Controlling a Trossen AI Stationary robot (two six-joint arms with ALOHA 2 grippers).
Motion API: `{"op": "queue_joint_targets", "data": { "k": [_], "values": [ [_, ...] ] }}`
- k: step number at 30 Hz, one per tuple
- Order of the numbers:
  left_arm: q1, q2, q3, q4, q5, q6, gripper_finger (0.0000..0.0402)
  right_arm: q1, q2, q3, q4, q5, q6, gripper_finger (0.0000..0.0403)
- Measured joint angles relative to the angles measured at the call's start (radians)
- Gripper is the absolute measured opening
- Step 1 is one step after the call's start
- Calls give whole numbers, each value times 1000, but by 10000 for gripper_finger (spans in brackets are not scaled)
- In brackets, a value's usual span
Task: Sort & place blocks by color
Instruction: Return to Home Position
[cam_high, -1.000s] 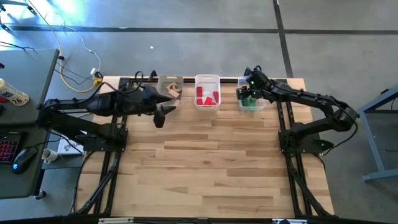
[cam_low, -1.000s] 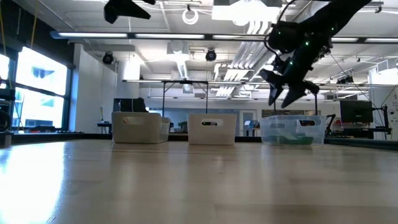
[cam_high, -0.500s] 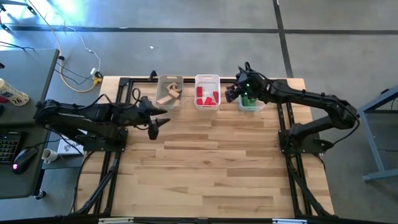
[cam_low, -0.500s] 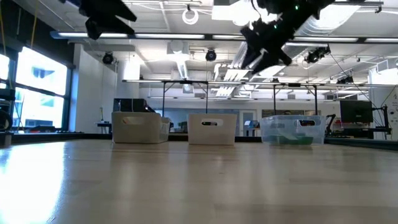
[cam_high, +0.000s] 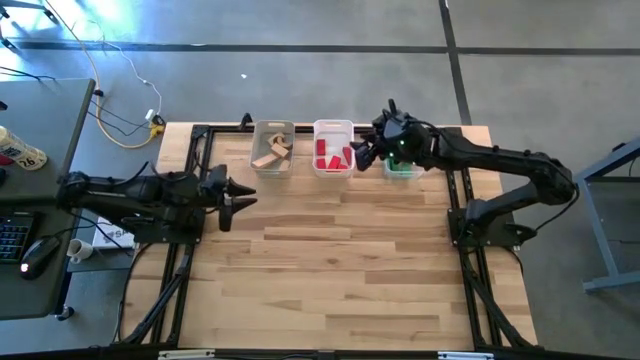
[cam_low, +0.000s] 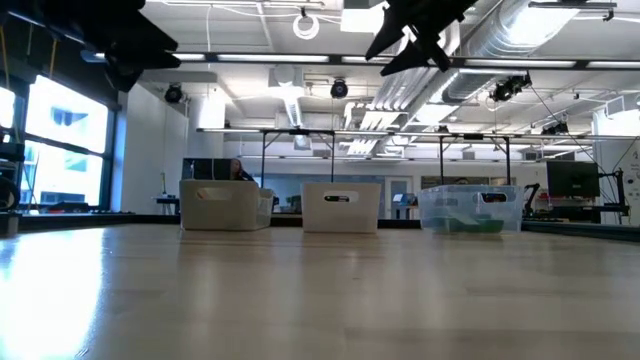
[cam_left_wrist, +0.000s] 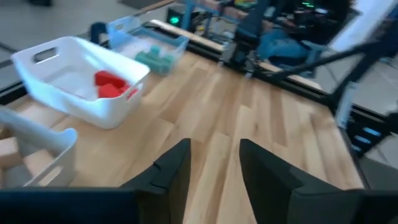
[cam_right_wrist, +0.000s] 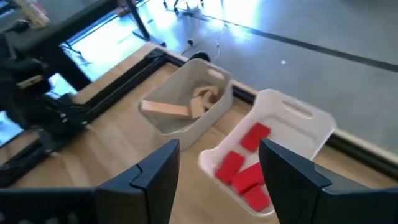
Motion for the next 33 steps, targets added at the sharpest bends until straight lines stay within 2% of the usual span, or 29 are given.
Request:
{"op": "queue_joint_targets", "data": {
  "k": [4, 9, 14, 30, 33],
  "values": [
    [-1, -57, -36, 5, 59, 60, 98, 59, 6, 0, -1, 51, 20, 204],
    [0, -94, -86, 20, 62, 57, 49, 142, 6, 0, 3, 146, 24, 204],
    [0, -144, -121, 31, 88, 54, 5, 197, 6, 0, 11, 187, 2, 204],
    [0, -468, -269, 69, 87, 36, 1, 227, 6, 0, 19, 180, 102, 204],
    [0, -483, -300, 77, 87, 14, 1, 227, 6, 0, 33, 176, 103, 204]
  ]
}}
